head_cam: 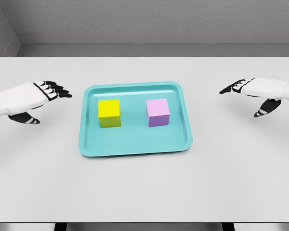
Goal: Push two cubes
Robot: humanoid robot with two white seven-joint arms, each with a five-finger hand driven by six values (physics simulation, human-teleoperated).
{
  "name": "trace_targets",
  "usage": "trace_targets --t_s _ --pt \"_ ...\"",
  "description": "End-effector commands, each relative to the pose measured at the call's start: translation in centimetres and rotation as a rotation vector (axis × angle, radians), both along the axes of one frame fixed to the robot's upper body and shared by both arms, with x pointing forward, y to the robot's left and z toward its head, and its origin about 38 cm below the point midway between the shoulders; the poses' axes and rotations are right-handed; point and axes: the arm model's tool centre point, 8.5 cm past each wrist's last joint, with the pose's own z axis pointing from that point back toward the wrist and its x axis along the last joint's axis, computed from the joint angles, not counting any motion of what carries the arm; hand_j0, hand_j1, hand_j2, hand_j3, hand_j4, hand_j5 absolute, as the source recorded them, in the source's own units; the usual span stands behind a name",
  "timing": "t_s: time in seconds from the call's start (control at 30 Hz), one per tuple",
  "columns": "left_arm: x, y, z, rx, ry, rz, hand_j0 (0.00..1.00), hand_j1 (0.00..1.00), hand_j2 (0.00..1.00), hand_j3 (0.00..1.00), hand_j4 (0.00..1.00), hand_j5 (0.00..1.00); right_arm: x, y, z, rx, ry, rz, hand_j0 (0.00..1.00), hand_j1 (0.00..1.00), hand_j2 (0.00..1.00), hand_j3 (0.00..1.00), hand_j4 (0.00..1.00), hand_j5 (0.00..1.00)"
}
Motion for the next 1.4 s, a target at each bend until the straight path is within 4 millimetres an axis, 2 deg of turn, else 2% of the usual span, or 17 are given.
trace_targets --t_s 0.0,0.03,0.07,0.13,0.17,0.2,0.27,0.4,0.47,0.57,0.83,0.93,1.03,1.1,1.13,1.23,1.37 --pt "-0.8 -0.4 1.9 0.002 0.009 -0.04 1.0 1.0 1.0 1.0 1.0 1.0 0.0 0.1 -0.1 0.006 0.002 0.0 1.0 1.0 1.0 1.0 1.0 1.0" --pt "-0.5 -0.3 3.0 -0.018 -0.018 -0.035 1.0 1.0 1.0 1.0 1.0 1.0 0.0 0.1 0.0 0.006 0.002 -0.002 1.0 1.0 1.0 1.0 1.0 1.0" --pt "-0.4 0.7 6.1 -0.046 -0.112 -0.002 1.0 1.0 1.0 1.0 1.0 1.0 0.0 0.1 0.0 0.006 0.002 -0.002 1.0 1.0 1.0 1.0 1.0 1.0" --pt "-0.4 3.3 8.0 -0.164 -0.136 0.062 1.0 1.0 1.0 1.0 1.0 1.0 0.3 0.3 -0.3 0.0 0.015 0.0 1.0 1.0 1.0 1.0 1.0 1.0" --pt "-0.2 4.1 10.8 -0.245 -0.242 0.073 1.0 1.0 1.0 1.0 1.0 1.0 0.4 -0.2 -1.3 -0.01 0.043 -0.019 1.0 1.0 1.0 1.0 1.0 1.0" --pt "0.0 4.2 11.7 -0.376 -0.359 0.079 1.0 1.0 1.0 1.0 1.0 1.0 1.1 -1.2 -1.3 -0.006 0.047 -0.057 1.0 1.0 1.0 1.0 1.0 1.0" --pt "1.4 1.0 13.0 -0.454 -0.443 -0.012 1.0 1.0 1.0 1.0 1.0 1.0 1.7 -1.0 -1.1 0.002 0.041 -0.065 1.0 1.0 1.0 1.0 1.0 1.0" --pt "1.2 -1.2 10.6 -0.22 -0.332 -0.082 1.0 1.0 1.0 1.0 1.0 1.0 2.5 1.1 -0.6 0.013 0.024 -0.022 1.0 1.0 1.0 1.0 1.0 1.0" --pt "0.7 -2.4 5.9 0.002 -0.088 -0.123 1.0 1.0 1.0 1.0 1.0 1.0 2.8 2.4 -0.9 0.011 0.031 0.005 1.0 1.0 1.0 1.0 1.0 1.0" --pt "-0.2 -2.3 2.0 0.18 0.097 -0.146 1.0 1.0 1.0 1.0 1.0 1.0 3.2 4.2 -1.2 0.006 0.037 0.044 0.95 0.95 0.95 0.95 0.95 0.95" --pt "-0.3 -2.3 0.8 0.363 0.105 -0.158 1.0 1.0 1.0 1.0 1.0 1.0 3.7 7.1 -1.4 -0.004 0.037 0.105 0.32 0.32 0.32 0.32 0.32 0.32" --pt "0.4 -4.6 0.3 0.39 0.054 -0.194 1.0 1.0 1.0 1.0 1.0 1.0 3.9 8.1 -1.4 -0.011 0.039 0.13 0.16 0.16 0.16 0.16 0.16 0.16" --pt "0.3 -5.1 0.8 0.391 0.035 -0.208 1.0 1.0 1.0 1.0 1.0 1.0 4.2 8.7 -0.8 -0.027 0.029 0.148 0.15 0.15 0.15 0.15 0.15 0.15" --pt "0.2 -5.3 0.4 0.395 0.045 -0.217 0.84 0.84 0.84 0.84 0.84 0.84 4.2 9.6 -0.9 -0.04 0.035 0.172 0.15 0.15 0.15 0.15 0.15 0.15" --pt "0.2 -5.3 0.4 0.394 0.046 -0.216 0.68 0.68 0.68 0.68 0.68 0.68 4.2 10.0 -1.0 -0.053 0.04 0.186 0.15 0.15 0.15 0.15 0.15 0.15" --pt "1.5 -4.3 1.5 0.401 0.027 -0.176 0.63 0.63 0.63 0.63 0.63 0.63 3.8 11.6 -0.8 -0.09 0.038 0.248 0.15 0.15 0.15 0.15 0.15 0.15" --pt "2.8 -6.7 0.8 0.383 -0.001 -0.193 0.63 0.63 0.63 0.63 0.63 0.63 3.8 13.0 -0.8 -0.108 0.037 0.286 0.15 0.15 0.15 0.15 0.15 0.15"
